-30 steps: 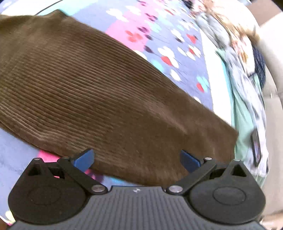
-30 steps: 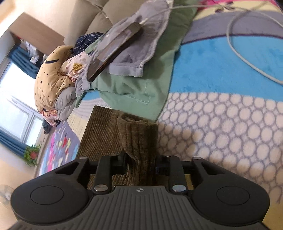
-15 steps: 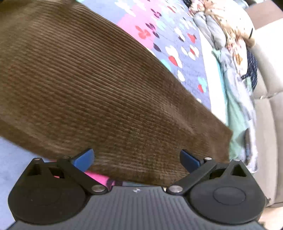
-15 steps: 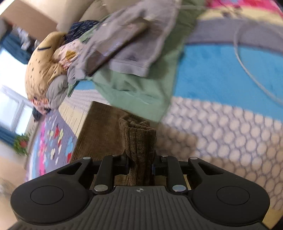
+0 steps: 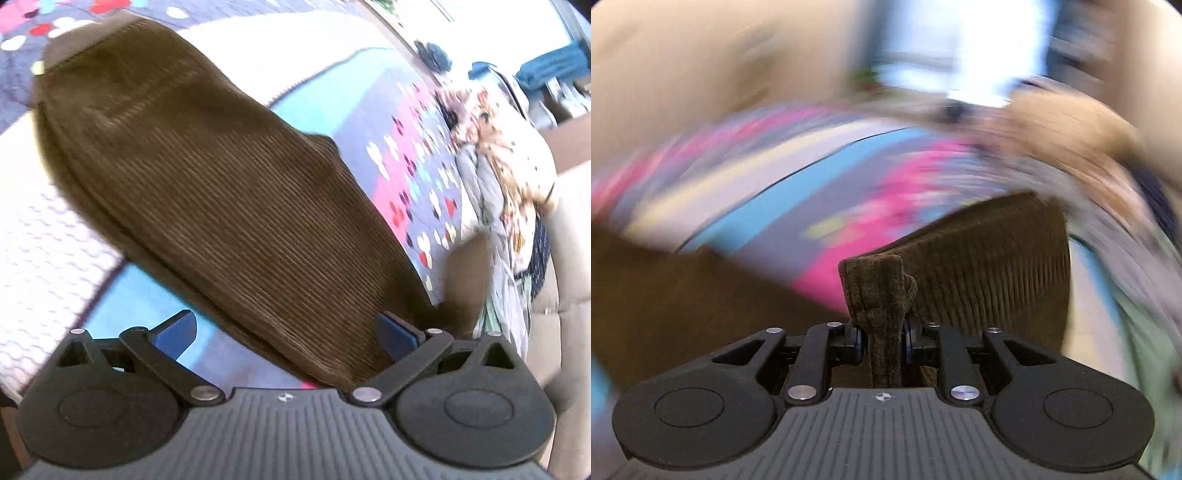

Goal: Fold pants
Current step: 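Fold the held pants edge over with the right tool and release, then grasp the pants end with the right tool while the left tool approaches, then grasp the pants end with the left tool beside the right tool, then lift and fold the pants end over with both tools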

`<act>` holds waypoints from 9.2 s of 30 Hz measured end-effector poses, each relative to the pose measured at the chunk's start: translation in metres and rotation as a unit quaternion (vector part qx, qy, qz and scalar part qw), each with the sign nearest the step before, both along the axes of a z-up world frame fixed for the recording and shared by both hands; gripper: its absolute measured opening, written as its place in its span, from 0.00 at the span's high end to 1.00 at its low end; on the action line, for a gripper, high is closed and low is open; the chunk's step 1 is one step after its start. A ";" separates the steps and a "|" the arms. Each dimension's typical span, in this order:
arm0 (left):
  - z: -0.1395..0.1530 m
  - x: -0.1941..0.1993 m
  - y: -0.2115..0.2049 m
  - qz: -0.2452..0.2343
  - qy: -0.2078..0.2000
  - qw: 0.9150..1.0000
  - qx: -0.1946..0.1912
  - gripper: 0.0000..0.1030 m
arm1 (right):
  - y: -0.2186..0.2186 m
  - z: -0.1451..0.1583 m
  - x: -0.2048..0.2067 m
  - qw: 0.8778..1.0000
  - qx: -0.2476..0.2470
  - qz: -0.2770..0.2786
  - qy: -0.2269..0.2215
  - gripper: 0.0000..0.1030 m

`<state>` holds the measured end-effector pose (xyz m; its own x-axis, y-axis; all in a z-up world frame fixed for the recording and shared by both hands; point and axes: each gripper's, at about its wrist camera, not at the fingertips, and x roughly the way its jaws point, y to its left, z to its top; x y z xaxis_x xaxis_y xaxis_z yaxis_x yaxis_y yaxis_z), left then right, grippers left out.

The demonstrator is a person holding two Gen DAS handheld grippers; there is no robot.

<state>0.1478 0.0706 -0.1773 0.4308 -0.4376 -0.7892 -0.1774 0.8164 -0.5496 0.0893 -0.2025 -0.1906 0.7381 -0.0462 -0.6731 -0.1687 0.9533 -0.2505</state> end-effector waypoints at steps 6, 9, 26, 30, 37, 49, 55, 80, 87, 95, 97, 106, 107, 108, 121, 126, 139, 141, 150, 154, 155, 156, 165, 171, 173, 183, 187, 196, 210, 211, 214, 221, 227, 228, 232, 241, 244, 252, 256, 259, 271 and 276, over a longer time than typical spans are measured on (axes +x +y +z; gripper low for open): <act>-0.003 -0.004 0.025 0.005 0.000 1.000 0.007 0.00 | 0.070 -0.077 -0.034 0.986 -0.137 0.092 0.010 0.79; -0.010 0.000 0.026 0.012 0.013 1.000 0.003 0.00 | 0.054 -0.065 -0.033 0.993 -0.089 0.081 0.015 0.79; -0.006 -0.001 0.028 0.026 0.003 1.000 -0.014 0.00 | 0.081 -0.064 -0.060 0.978 -0.119 0.170 -0.019 0.80; -0.011 0.003 0.024 0.027 0.012 0.999 -0.017 0.00 | 0.071 -0.041 -0.054 0.987 -0.060 0.147 -0.009 0.80; -0.005 0.005 0.008 0.009 -0.001 1.000 -0.022 0.00 | 0.072 -0.058 -0.045 0.983 -0.091 0.162 0.003 0.78; 0.004 0.045 -0.092 -0.088 -0.038 0.995 -0.041 0.00 | -0.039 0.016 -0.105 0.992 0.104 0.061 -0.039 0.09; -0.040 0.062 -0.167 -0.167 -0.007 0.986 -0.018 0.00 | -0.186 0.058 -0.049 0.969 0.179 -0.148 -0.078 0.27; -0.044 0.046 -0.146 -0.210 -0.045 0.977 -0.010 0.00 | -0.220 -0.002 0.013 0.945 0.204 -0.254 -0.033 0.21; -0.061 0.019 -0.135 -0.254 -0.045 0.949 0.184 0.00 | -0.125 0.010 -0.070 0.984 0.137 -0.106 -0.045 0.20; -0.015 0.003 -0.094 -0.204 -0.083 0.969 0.108 0.00 | -0.066 0.008 -0.071 0.982 0.164 -0.082 -0.049 0.20; 0.000 0.002 -0.077 -0.171 -0.093 0.976 0.103 0.00 | -0.050 0.013 -0.055 0.983 0.155 -0.075 -0.071 0.18; 0.029 -0.003 -0.023 -0.093 -0.097 0.985 0.112 0.00 | 0.031 -0.058 -0.055 0.997 0.056 -0.012 -0.059 0.29; 0.029 -0.003 -0.024 -0.094 -0.095 0.985 0.113 0.00 | 0.028 -0.055 -0.054 0.996 0.065 -0.013 -0.057 0.28; 0.028 -0.009 -0.025 -0.096 -0.094 0.985 0.111 0.00 | 0.023 -0.051 -0.052 0.996 0.075 -0.013 -0.049 0.27; 0.025 -0.020 -0.121 -0.130 -0.124 0.981 0.078 0.00 | -0.101 0.028 -0.123 0.961 0.202 -0.177 -0.065 0.05; 0.022 -0.018 -0.154 -0.128 -0.151 0.978 0.063 0.00 | -0.168 0.012 -0.164 0.900 0.305 -0.306 -0.063 0.04; -0.051 0.003 -0.167 -0.149 -0.099 0.980 0.088 0.00 | -0.194 -0.084 -0.128 0.735 0.528 -0.426 0.013 0.00; -0.050 0.006 -0.170 -0.154 -0.094 0.979 0.094 0.00 | -0.186 -0.080 -0.120 0.755 0.513 -0.408 0.004 0.00; -0.045 0.007 -0.157 -0.130 -0.074 0.987 0.063 0.00 | -0.178 -0.079 -0.108 0.759 0.513 -0.401 0.004 0.16; -0.023 -0.012 -0.144 -0.097 -0.038 0.995 0.002 0.00 | -0.193 -0.075 -0.117 0.758 0.529 -0.379 0.036 0.13; -0.023 -0.019 -0.141 -0.081 -0.019 0.996 -0.028 0.00 | -0.197 -0.073 -0.119 0.762 0.526 -0.374 0.038 0.09; -0.024 -0.027 -0.140 -0.067 0.000 0.996 -0.052 0.00 | -0.203 -0.069 -0.124 0.770 0.518 -0.371 0.035 0.09; -0.084 -0.053 -0.205 -0.041 0.106 0.990 -0.084 0.00 | -0.247 -0.071 -0.121 0.786 0.506 -0.351 0.041 0.08; -0.102 -0.041 -0.247 -0.043 0.118 0.988 -0.087 0.00 | -0.251 -0.073 -0.099 0.801 0.508 -0.314 0.047 0.05; -0.105 -0.034 -0.261 -0.048 0.116 0.989 -0.081 0.00 | -0.254 -0.074 -0.091 0.802 0.511 -0.305 0.052 0.05; -0.110 -0.028 -0.273 -0.054 0.124 0.988 -0.070 0.00 | -0.252 -0.071 -0.077 0.800 0.524 -0.274 0.102 0.05; -0.113 -0.029 -0.258 -0.051 0.147 0.983 -0.093 0.00 | -0.243 -0.074 -0.097 0.775 0.562 -0.262 0.123 0.05; -0.105 -0.040 -0.227 -0.034 0.156 0.980 -0.119 0.00 | -0.239 -0.080 -0.104 0.740 0.594 -0.292 0.122 0.04; -0.091 -0.041 -0.219 -0.025 0.135 0.980 -0.141 0.00 | -0.239 -0.055 -0.100 0.748 0.568 -0.307 0.156 0.59; -0.093 -0.041 -0.223 -0.027 0.136 0.980 -0.143 0.00 | -0.239 -0.052 -0.099 0.748 0.568 -0.305 0.157 0.60; -0.098 -0.039 -0.236 -0.026 0.129 0.981 -0.144 0.00 | -0.239 -0.043 -0.097 0.748 0.572 -0.300 0.155 0.62; -0.112 -0.024 -0.252 0.004 0.129 0.982 -0.136 0.00 | -0.242 -0.044 -0.096 0.736 0.581 -0.308 0.165 0.63; -0.114 -0.025 -0.249 -0.001 0.130 0.987 -0.090 0.26 | -0.249 -0.057 -0.091 0.757 0.540 -0.321 0.177 0.43; -0.113 -0.025 -0.248 -0.006 0.130 0.988 -0.085 0.27 | -0.253 -0.059 -0.089 0.760 0.532 -0.331 0.173 0.35; -0.110 -0.024 -0.245 -0.017 0.132 0.988 -0.077 0.31 | -0.271 -0.071 -0.066 0.728 0.584 -0.322 0.160 0.15; -0.104 -0.015 -0.235 -0.050 0.118 0.988 -0.087 0.59 | -0.230 -0.033 -0.023 0.824 0.470 -0.257 0.183 0.80; -0.095 -0.009 -0.218 -0.050 0.122 0.982 -0.134 0.64 | -0.207 0.006 -0.012 0.853 0.429 -0.239 0.177 0.82; -0.056 0.014 -0.140 -0.017 0.106 0.958 -0.267 0.65 | -0.122 0.112 0.039 0.915 0.327 -0.183 0.150 0.83; -0.046 0.028 -0.091 0.010 0.091 0.948 -0.304 0.65 | -0.058 0.145 0.069 0.938 0.273 -0.157 0.143 0.83; -0.046 0.037 -0.048 0.033 0.086 0.942 -0.324 0.64 | -0.004 0.156 0.093 0.951 0.238 -0.137 0.144 0.83; -0.072 0.064 0.126 0.150 0.071 0.929 -0.331 0.64 | 0.214 0.131 0.169 0.969 0.169 -0.028 0.178 0.83; -0.101 0.064 0.159 0.163 0.097 0.920 -0.344 0.64 | 0.262 0.096 0.187 0.968 0.143 -0.021 0.205 0.84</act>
<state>0.2119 0.2300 -0.2785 0.5078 -0.7341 -0.4508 -0.5013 0.1737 -0.8476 0.2762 0.0596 -0.0951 0.4080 0.1612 -0.8986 -0.1569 0.9820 0.1049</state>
